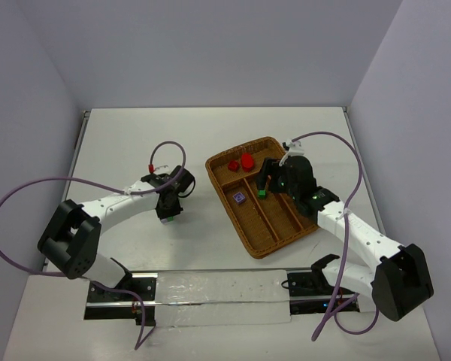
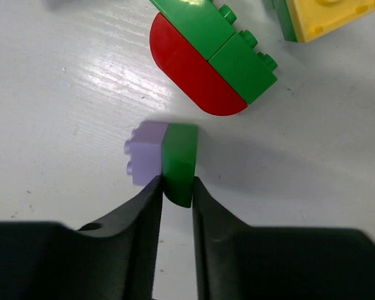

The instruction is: Sort the legos into containers by color

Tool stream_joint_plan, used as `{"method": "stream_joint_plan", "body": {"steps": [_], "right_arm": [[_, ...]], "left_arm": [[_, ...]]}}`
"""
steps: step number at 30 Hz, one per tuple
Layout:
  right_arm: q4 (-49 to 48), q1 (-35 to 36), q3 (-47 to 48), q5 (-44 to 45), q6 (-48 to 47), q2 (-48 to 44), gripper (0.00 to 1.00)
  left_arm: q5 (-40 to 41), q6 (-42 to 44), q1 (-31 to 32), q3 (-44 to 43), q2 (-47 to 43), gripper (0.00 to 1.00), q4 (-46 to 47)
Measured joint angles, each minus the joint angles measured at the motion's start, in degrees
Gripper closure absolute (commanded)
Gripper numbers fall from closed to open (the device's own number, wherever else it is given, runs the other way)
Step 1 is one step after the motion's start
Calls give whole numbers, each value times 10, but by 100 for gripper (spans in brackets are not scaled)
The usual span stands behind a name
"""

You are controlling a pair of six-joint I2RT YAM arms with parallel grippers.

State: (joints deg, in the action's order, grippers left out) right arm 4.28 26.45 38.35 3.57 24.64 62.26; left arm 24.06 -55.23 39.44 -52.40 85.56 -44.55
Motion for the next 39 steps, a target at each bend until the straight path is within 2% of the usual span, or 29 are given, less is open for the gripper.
{"method": "stream_joint_plan", "body": {"steps": [2,3,8,13,19,26,30,34,39], "right_arm": [[0,0,0,0,0,0,23],[0,0,0,0,0,0,23],[0,0,0,0,0,0,23],[1,0,0,0,0,0,23],[0,6,0,-9,0,0,24],[0,19,0,-37,-17,-8,24],[-10,59,2,-86,-72,-20,24],[-40,134,3,-140,-167,-16,29],[-138,194,-34,-193,-298,-14,28]], "left_arm": [[8,0,2,-9,3,99,-6],[12,1,3,-15,4,100,-9],[16,0,10,-41,-5,100,-20],[6,5,14,-64,-68,100,-31],[-34,27,14,-94,-133,100,-23],[-91,46,11,-97,-133,100,-10],[-158,63,-8,-88,-133,100,27],[-229,82,-30,-74,-133,100,60],[-291,113,-40,-74,-132,100,78]]}}
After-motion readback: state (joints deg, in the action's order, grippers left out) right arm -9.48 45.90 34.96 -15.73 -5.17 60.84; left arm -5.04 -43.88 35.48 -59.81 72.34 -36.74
